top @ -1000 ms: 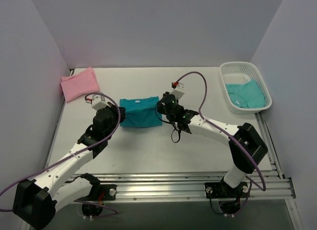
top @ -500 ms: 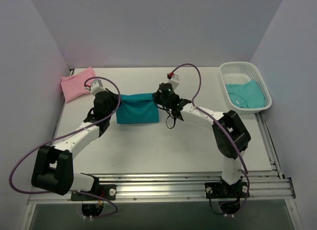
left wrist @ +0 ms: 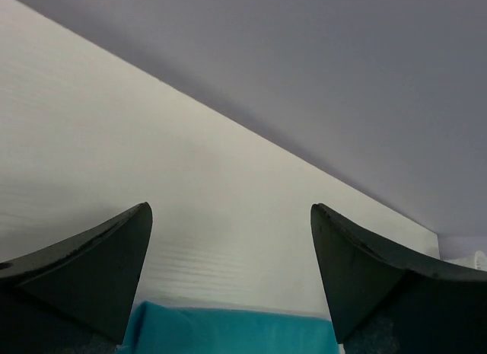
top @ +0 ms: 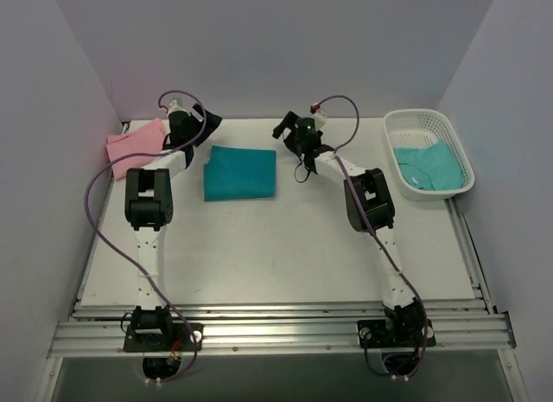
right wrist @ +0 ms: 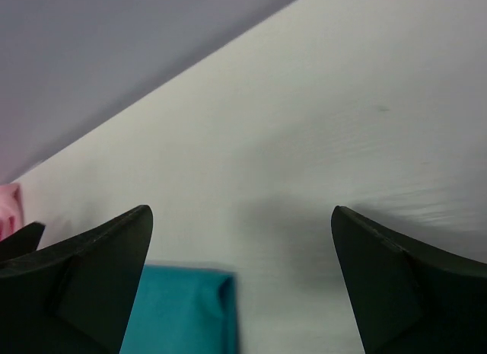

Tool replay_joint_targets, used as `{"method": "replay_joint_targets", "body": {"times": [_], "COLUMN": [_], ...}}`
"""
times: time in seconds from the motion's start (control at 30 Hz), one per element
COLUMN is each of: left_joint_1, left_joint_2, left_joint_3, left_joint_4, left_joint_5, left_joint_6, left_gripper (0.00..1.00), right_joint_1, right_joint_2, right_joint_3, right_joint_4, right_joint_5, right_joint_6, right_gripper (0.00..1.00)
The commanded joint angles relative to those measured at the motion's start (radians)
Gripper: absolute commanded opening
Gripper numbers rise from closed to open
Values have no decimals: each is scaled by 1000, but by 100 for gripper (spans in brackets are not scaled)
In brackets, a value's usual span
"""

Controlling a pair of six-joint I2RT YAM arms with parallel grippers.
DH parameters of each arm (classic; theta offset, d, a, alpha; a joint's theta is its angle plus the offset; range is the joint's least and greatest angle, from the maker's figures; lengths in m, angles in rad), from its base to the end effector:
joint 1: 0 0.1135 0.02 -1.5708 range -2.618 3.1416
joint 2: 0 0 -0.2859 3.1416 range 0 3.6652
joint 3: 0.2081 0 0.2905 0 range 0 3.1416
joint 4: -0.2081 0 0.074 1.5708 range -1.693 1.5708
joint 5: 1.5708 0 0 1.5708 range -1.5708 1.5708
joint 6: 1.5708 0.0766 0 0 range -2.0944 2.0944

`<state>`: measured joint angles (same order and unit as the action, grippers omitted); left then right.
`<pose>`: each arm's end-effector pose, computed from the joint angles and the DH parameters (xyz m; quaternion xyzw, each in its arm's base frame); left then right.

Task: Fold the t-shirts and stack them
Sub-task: Fold the long partially folded tshirt into a neat square

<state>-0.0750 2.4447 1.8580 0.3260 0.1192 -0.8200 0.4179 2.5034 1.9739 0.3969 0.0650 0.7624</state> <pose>0.6516 -0.0581 0.1509 -0.2543 0.7505 -0.3057 0.5278 0.6184 0.2691 0.1722 0.1500 0.7372 0.3461 0.5606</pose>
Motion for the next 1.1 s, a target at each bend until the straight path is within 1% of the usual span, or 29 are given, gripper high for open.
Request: {"method": "replay_joint_targets", "body": {"times": [0.0, 0.03, 0.07, 0.13, 0.17, 0.27, 0.3, 0.37, 0.43, 0.5, 0.53, 0.6, 0.63, 0.67, 0.73, 0.77, 0.83, 0.87, 0.9, 0.93, 0.97, 1.0, 1.07], "left_joint_1": [61, 63, 64, 64, 66, 67, 66, 64, 66, 66, 66, 66, 66, 63, 47, 15, -32, -64, -141, -182, -222, -282, -322], "left_joint_2": [-2, -44, -135, -220, -290, -432, -472, -568, -621, -683, -702, -756, -769, -797, -825, -849, -878, -912, -927, -940, -955, -955, -940], "left_joint_3": [112, 65, -41, -121, -150, -264, -349, -433, -532, -598, -668, -739, -773, -840, -910, -975, -1037, -1113, -1147, -1169, -1175, -1163, -1149], "left_joint_4": [-36, -13, 45, 74, 71, 36, 39, 38, 12, -1, -2, -5, -7, -1, 19, 47, 54, 103, 134, 154, 142, 131, 125], "left_joint_5": [181, 142, 123, 99, 88, 51, 39, 4, -13, -21, -30, -44, -58, -56, -72, -81, -139, -229, -281, -335, -421, -450, -487], "left_joint_6": [-88, -79, -67, -30, -24, -8, 1, 5, 5, 2, -7, -31, -69, -93, -177, -204, -318, -358, -426, -450, -470, -488, -527], "left_gripper": [94, 94, 94, 94, 94, 94, 94, 94, 94, 94, 94, 94, 94, 94, 94, 94, 94, 94, 94, 94, 94, 94, 94], "right_joint_1": [-53, -53, -53, -54, -56, -51, -47, -38, -28, -24, -19, -18, -16, -14, -16, -16, -16, -16, -16, -14, -14, -16, -14], "right_joint_2": [-49, -84, -151, -213, -242, -369, -391, -437, -498, -556, -575, -632, -653, -670, -731, -773, -816, -860, -880, -905, -929, -972, -1035], "right_joint_3": [21, -22, -105, -170, -228, -340, -368, -423, -504, -585, -610, -667, -719, -745, -824, -851, -903, -947, -967, -987, -1023, -1040, -1081], "right_joint_4": [35, 60, 78, 103, 111, 140, 154, 160, 172, 187, 191, 206, 209, 214, 227, 240, 247, 249, 247, 243, 238, 229, 215], "right_joint_5": [-44, -27, -1, 9, 9, -7, -16, -11, -7, -8, -5, -7, -7, -5, -5, 1, 4, 10, 15, 21, 28, 42, 55], "right_joint_6": [34, 5, -6, -15, -21, -18, -18, -18, -15, -9, -8, -2, 3, 8, 20, 23, 34, 35, 37, 35, 35, 35, 35], "right_gripper": [99, 100, 100, 100, 100, 99, 99, 99, 99, 99, 99, 99, 99, 99, 99, 99, 99, 99, 99, 99, 99, 99, 99]}}
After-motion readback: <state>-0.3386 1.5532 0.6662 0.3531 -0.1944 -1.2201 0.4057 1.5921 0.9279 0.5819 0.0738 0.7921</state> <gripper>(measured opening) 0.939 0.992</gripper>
